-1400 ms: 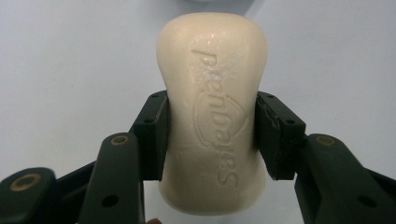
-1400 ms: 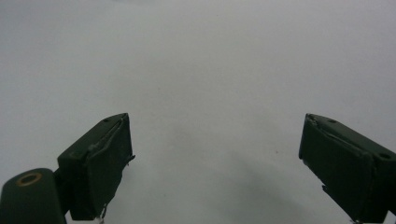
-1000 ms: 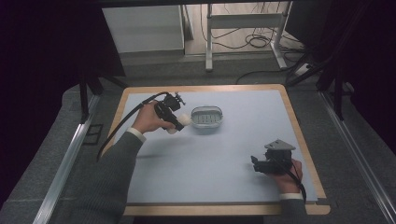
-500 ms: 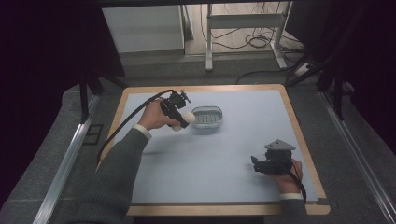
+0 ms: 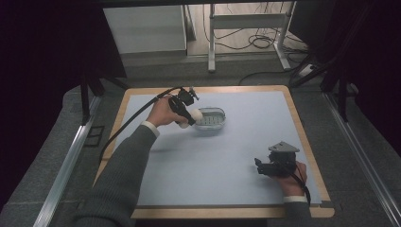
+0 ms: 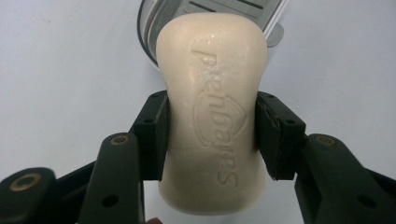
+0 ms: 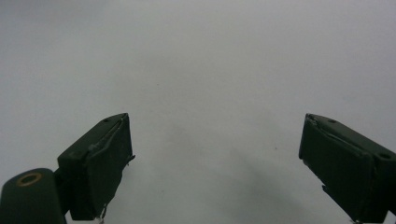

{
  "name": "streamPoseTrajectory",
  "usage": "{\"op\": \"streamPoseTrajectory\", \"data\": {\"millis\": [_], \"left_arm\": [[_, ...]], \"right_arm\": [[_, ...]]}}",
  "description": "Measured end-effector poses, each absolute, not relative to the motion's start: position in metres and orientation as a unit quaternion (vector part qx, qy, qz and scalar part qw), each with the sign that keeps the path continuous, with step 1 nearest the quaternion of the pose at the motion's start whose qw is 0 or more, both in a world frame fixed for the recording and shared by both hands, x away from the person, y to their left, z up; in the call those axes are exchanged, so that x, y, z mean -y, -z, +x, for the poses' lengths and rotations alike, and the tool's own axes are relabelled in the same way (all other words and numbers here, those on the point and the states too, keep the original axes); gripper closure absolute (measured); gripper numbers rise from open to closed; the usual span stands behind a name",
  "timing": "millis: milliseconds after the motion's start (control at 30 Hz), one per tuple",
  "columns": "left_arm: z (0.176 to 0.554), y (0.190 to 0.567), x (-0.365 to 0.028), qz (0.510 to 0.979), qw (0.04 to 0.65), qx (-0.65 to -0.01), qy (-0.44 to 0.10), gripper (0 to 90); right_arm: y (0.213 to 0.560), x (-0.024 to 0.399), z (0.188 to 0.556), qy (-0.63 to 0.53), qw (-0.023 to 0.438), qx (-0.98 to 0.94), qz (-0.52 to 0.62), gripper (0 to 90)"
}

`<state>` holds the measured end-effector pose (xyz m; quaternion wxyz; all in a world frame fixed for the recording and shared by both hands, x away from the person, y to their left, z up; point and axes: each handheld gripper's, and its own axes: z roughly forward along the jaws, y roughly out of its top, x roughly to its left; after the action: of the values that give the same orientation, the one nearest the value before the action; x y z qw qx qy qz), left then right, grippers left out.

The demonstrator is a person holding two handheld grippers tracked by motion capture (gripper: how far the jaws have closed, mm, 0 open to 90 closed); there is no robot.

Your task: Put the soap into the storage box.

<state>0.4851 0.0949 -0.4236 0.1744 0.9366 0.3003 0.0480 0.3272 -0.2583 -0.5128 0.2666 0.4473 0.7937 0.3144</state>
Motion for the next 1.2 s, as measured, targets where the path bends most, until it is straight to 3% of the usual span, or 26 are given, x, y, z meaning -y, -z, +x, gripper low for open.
{"op": "streamPoseTrajectory", "data": {"millis": [1200], "left_arm": [[0.516,0.433,-0.064,0.943,0.198,-0.263,-0.047,49.9]], "right_arm": [[0.514,0.260,0.327,-0.313,0.268,-0.792,0.451,9.3]]}}
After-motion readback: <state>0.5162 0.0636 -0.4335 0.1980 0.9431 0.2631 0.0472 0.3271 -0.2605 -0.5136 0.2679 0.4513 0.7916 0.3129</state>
